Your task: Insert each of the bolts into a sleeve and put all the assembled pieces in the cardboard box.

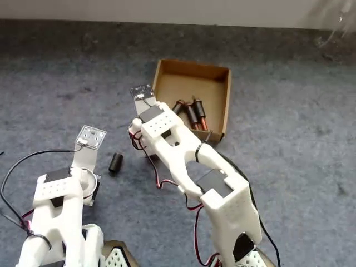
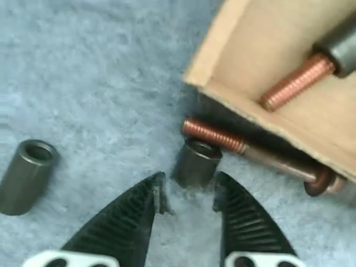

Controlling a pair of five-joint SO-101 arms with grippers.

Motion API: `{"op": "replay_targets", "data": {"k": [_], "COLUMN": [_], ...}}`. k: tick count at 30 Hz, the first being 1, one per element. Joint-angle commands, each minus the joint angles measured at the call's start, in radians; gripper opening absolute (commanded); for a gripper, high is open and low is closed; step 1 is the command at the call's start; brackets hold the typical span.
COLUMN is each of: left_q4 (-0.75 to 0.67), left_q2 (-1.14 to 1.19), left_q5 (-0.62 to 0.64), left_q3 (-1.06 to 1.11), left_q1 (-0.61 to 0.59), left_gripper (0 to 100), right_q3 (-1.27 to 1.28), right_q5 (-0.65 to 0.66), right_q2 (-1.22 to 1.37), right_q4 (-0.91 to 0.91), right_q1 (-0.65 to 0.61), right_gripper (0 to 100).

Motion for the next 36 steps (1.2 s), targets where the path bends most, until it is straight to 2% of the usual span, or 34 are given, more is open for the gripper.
{"op": "replay_targets", "data": {"k": [1,4,8,10,14,23,28,33,36], "left_q4": [-0.035,-0.035,-0.035,-0.035,-0.037,-0.037,-0.035,-0.035,-0.034], "left_q2": [-0.008,-0.007,-0.007,-0.005,-0.002,-0.002,-0.002,-0.002,-0.002], "left_q5": [-0.009,-0.009,-0.009,-0.009,-0.009,-0.009,-0.009,-0.009,-0.009], "left_q3": [0.001,0.002,0.002,0.002,0.002,0.002,0.002,-0.004,-0.008], "left_q1": [-0.004,-0.004,-0.004,-0.004,-0.004,-0.004,-0.004,-0.004,-0.004], "left_gripper": [2,2,2,2,2,2,2,3,10], "right_q3": [0.016,0.036,0.033,0.033,0.068,0.496,0.860,1.124,1.191], "right_q5": [-0.011,-0.011,-0.003,0.008,0.129,0.448,0.597,0.634,0.632], "right_q2": [-0.016,-0.019,-0.039,-0.084,-0.242,-0.708,-0.918,-0.980,-0.980], "right_q4": [0.008,0.008,0.038,0.068,0.185,0.232,0.085,-0.071,-0.133], "right_q1": [-0.012,-0.005,0.013,0.021,0.067,0.403,0.552,0.622,0.616], "right_gripper": [10.6,9.9,0.0,0.7,0.5,0.5,0.5,0.5,0.8]}}
